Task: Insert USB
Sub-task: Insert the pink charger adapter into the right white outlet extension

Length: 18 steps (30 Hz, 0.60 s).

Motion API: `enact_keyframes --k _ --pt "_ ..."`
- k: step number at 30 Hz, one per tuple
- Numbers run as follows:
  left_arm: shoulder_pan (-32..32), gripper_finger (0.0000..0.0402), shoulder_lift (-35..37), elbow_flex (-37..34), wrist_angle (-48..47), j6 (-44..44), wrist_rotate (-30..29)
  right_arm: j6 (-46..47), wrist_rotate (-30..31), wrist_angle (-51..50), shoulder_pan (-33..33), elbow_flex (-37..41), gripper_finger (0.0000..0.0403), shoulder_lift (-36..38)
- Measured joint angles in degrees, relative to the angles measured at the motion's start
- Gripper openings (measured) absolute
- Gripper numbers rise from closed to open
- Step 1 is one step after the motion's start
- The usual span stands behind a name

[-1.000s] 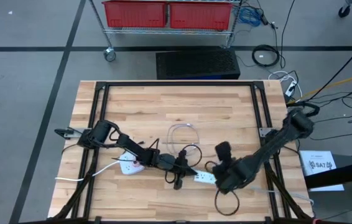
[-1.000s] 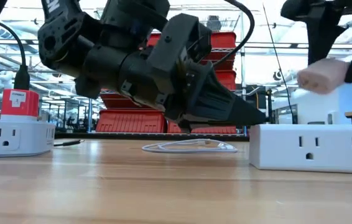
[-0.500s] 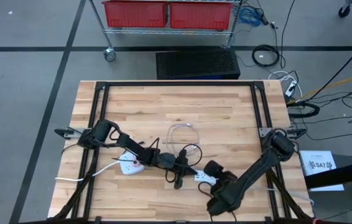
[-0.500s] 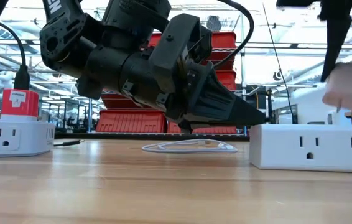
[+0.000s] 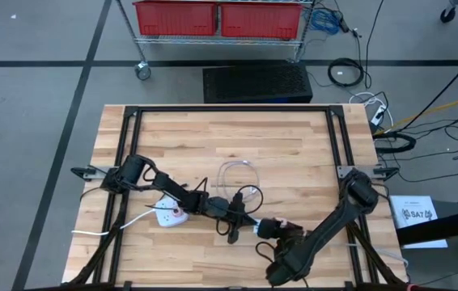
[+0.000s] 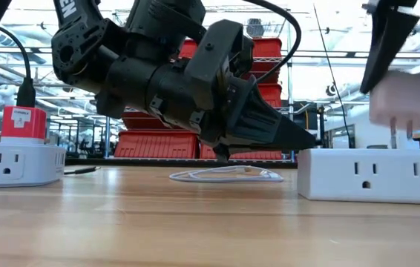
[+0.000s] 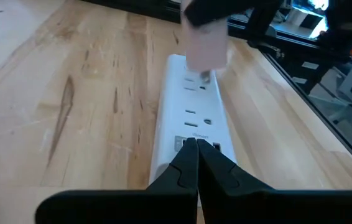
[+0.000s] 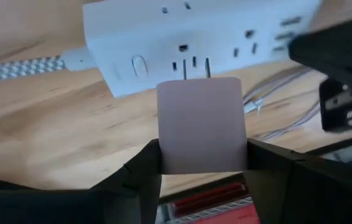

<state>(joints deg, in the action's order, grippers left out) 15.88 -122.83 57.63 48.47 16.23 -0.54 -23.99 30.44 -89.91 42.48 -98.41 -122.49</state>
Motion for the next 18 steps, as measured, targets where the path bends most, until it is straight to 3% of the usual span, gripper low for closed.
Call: enact_keyframes --k 7,18 --pt "0.0 0.0001 0.0 0.0 0.0 0.0 0.1 -0.9 1.8 -0.3 -0.1 0.0 0.0158 -1.6" --pt "0.0 0.0001 0.0 0.0 -0.1 0.0 0.5 -1.9 0.0 -0.3 0.0 0.0 0.0158 -1.6"
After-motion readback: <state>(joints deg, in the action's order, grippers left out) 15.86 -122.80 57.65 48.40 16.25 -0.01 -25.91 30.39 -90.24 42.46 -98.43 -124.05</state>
